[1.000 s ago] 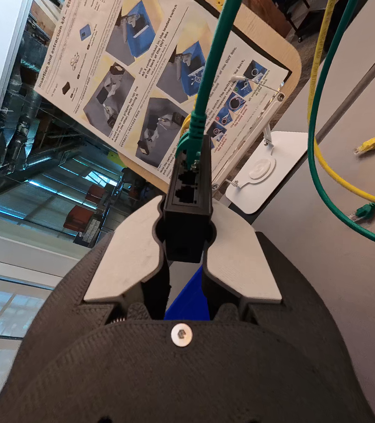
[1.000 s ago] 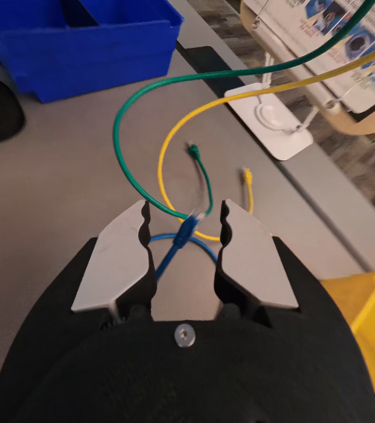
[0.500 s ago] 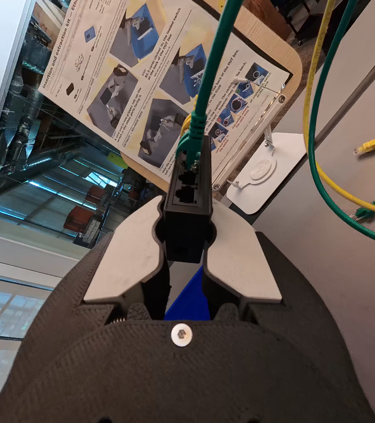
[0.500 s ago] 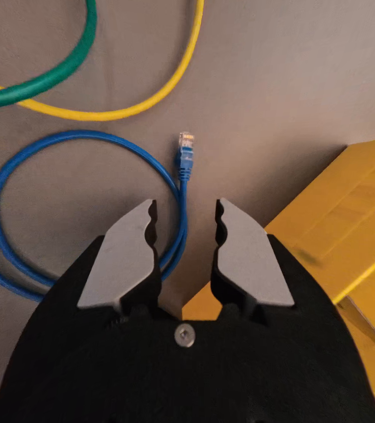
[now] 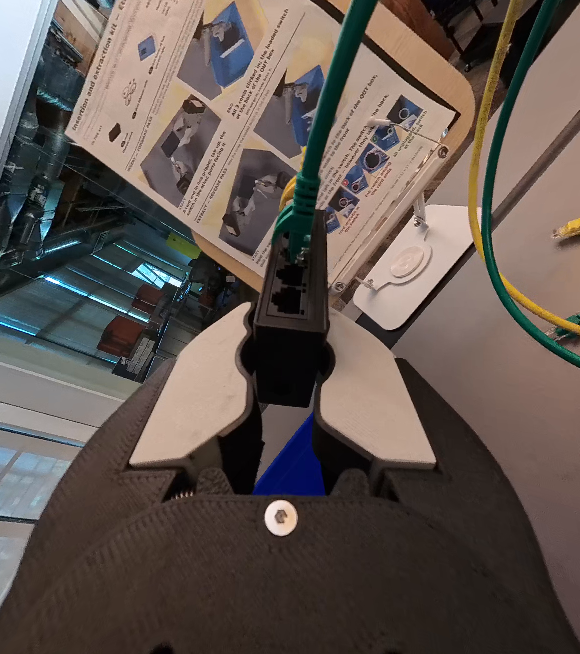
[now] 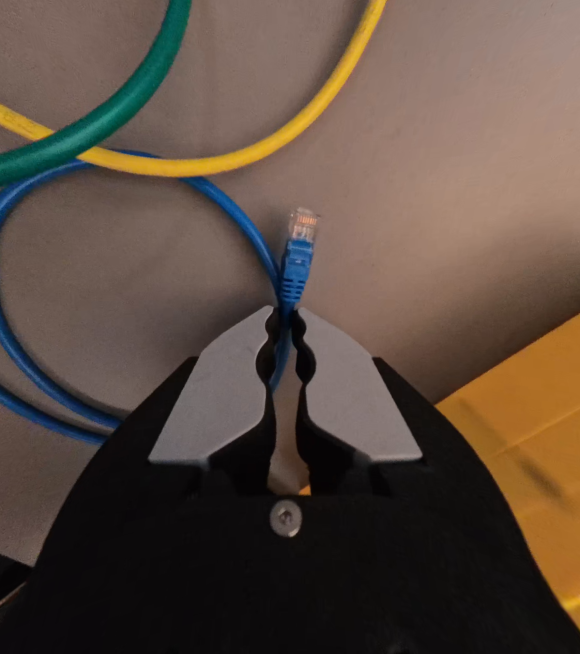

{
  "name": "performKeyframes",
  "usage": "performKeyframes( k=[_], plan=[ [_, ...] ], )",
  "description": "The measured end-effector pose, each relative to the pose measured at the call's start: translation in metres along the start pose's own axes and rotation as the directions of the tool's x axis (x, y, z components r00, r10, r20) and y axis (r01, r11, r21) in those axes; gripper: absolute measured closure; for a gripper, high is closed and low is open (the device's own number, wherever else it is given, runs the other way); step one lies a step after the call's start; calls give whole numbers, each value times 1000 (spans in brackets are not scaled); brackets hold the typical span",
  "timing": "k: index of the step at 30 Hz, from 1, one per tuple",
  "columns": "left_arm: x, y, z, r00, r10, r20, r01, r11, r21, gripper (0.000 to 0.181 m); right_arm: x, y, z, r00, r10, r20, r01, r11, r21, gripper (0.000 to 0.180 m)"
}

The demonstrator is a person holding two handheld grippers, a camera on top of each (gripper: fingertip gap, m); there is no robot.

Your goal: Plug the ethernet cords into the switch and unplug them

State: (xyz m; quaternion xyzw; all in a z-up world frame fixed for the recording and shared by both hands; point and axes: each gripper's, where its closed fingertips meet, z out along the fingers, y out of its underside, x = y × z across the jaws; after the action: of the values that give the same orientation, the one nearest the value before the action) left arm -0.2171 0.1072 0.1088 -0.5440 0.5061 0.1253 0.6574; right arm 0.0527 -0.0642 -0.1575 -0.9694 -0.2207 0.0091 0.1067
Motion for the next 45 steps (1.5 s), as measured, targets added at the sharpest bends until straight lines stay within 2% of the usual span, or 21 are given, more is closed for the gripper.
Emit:
performKeyframes(
  k=[5, 11, 13, 16, 18, 20, 23, 26, 33, 38, 42, 45],
  plan=[
    [-15, 7, -8, 999, -32, 33, 32, 999, -6, 150, 4, -10, -64, 994, -18, -112, 33, 991, 132, 172],
    [-31, 17, -15, 994, -87, 58, 88, 996, -1, 151, 17, -15, -198, 933, -42, -358, 138, 959, 248, 172],
    [-33, 21, -16, 994, -92, 62, 93, 996, -10, 151, 33, -8, -247, 892, -17, -452, 154, 951, 267, 172],
    [-33, 24, -14, 994, -93, 64, 95, 995, -20, 151, 60, 9, -308, 854, 52, -518, 132, 941, 312, 172],
    [-32, 23, -14, 994, -91, 63, 93, 995, -20, 151, 83, 25, -337, 815, 82, -574, 126, 941, 313, 172],
    [-31, 22, -13, 994, -84, 63, 86, 996, -20, 151, 115, 45, -360, 738, 127, -663, 108, 947, 302, 172],
    [-28, 18, -13, 996, -72, 60, 74, 997, -18, 151, 138, 67, -345, 735, 8, -678, 195, 955, 223, 173],
    [-25, 15, -12, 997, -61, 55, 62, 998, -16, 151, 167, 98, -313, 686, -46, -726, 193, 974, 120, 172],
    [-17, 11, -8, 999, -37, 40, 38, 999, -22, 151, 173, 114, -217, 640, -237, -731, 344, 939, -4, 172],
    [-12, 9, -5, 999, -18, 33, 19, 999, -27, 151, 154, 124, -142, 761, -342, -551, 356, 931, -86, 171],
    [-8, 5, -4, 1000, -5, 26, 5, 1000, -22, 151, 149, 112, -111, 803, -352, -480, 384, 923, -33, 170],
    [-6, 2, -3, 1000, 2, 21, -1, 1000, -16, 151, 153, 108, -92, 814, -369, -449, 388, 920, -52, 169]
  ],
)
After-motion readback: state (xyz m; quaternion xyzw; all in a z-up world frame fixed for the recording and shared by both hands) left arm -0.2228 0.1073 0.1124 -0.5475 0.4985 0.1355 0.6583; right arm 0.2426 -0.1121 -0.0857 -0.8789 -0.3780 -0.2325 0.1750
